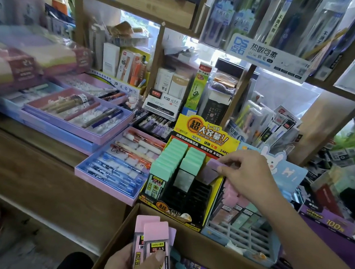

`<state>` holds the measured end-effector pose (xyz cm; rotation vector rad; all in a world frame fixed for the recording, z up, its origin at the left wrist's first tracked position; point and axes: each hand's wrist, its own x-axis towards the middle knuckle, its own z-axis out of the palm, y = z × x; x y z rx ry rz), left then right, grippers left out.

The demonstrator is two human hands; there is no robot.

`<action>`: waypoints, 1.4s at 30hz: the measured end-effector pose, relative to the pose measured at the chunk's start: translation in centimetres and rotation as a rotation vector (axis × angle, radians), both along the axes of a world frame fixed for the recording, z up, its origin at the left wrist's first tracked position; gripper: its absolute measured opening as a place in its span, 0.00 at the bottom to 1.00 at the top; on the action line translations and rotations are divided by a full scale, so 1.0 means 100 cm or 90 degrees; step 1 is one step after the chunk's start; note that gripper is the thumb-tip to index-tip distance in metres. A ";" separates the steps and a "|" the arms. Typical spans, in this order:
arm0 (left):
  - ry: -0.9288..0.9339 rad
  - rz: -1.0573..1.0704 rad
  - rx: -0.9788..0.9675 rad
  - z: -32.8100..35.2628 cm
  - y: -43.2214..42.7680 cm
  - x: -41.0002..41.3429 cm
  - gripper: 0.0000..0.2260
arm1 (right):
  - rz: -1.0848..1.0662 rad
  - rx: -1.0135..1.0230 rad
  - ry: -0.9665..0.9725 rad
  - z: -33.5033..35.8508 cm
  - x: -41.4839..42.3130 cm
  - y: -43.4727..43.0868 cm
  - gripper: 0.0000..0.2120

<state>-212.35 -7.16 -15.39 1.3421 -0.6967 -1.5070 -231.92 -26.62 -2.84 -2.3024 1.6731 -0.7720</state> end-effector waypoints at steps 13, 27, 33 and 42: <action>0.000 0.009 0.002 0.007 0.000 -0.001 0.08 | 0.018 -0.068 0.115 -0.006 0.004 -0.006 0.05; -0.018 0.003 -0.027 0.004 0.003 -0.001 0.09 | 0.031 -0.090 0.192 -0.001 0.008 0.004 0.08; 0.001 0.012 0.001 0.000 -0.001 -0.002 0.10 | 0.090 0.034 -0.122 -0.009 0.019 0.062 0.07; 0.060 -0.013 -0.033 -0.003 0.003 -0.006 0.19 | 0.129 0.352 -0.199 -0.054 0.018 0.110 0.05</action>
